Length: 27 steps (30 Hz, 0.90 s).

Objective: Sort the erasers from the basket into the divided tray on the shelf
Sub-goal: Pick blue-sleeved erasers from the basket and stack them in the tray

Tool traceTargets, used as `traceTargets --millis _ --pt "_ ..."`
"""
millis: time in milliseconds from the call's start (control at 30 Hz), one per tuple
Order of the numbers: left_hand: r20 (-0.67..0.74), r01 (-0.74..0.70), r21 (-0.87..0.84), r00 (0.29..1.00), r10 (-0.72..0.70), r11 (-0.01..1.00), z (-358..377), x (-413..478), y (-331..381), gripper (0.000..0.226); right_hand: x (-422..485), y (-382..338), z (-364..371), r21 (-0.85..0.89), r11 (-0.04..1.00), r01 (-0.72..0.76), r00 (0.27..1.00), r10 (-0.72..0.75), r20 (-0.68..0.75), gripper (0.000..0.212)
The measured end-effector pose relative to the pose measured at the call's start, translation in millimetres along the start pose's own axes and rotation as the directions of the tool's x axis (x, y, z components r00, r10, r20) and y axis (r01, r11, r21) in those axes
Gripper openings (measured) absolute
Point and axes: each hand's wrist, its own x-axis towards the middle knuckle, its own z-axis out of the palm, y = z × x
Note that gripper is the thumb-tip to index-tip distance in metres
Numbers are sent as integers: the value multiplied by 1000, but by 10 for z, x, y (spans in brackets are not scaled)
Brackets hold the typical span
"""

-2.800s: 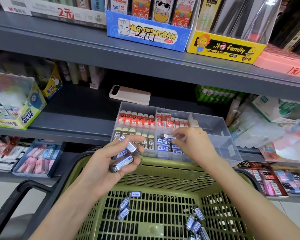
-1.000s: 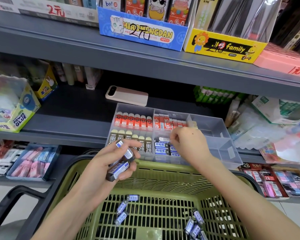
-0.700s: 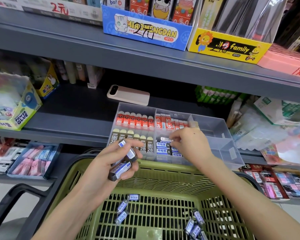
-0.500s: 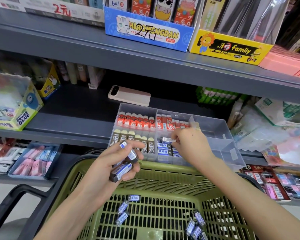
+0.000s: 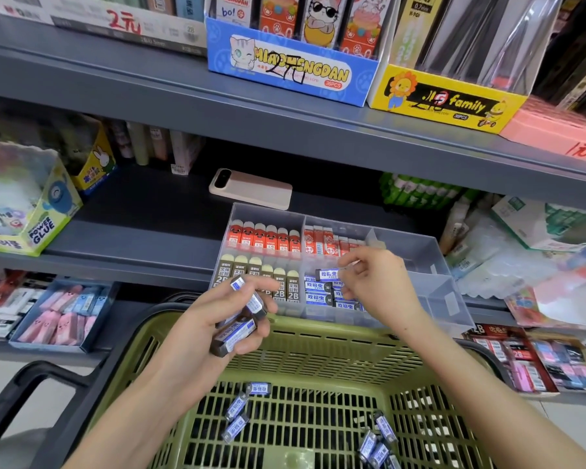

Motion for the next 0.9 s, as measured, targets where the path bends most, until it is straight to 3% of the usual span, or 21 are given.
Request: traceTargets --millis 133,267,400,533,633,733,800,833,900 --pt "2 12 -12 1000 -12 1000 0 -2 15 30 20 19 55 34 999 -5 999 6 -50 30" --pt "3 19 -27 1000 -19 999 -3 -3 17 30 31 -36 101 -30 998 60 996 -61 -60 19" --pt "-1 19 -30 1000 -19 999 -7 0 12 31 32 -47 175 0 999 35 999 -35 -37 18" --pt "-1 19 -28 1000 -19 999 -3 2 2 30 65 6 241 -198 973 115 985 -137 -102 21" --pt "-2 8 -21 1000 -8 1000 7 0 2 32 80 42 212 -186 973 135 988 -146 -47 22" --pt "10 -13 4 1000 13 1000 24 -1 6 38 24 61 103 -134 977 169 983 -157 92 7" --pt "26 -26 40 999 25 999 36 -3 2 42 -75 -10 33 -211 954 212 977 -202 65 4" --pt "32 -31 65 999 29 997 40 -3 -1 42 -149 -74 10 -184 952 244 970 -242 34 7" --pt "48 -35 86 998 31 996 50 -3 -15 39 -360 -275 -16 109 953 283 954 -292 75 11"
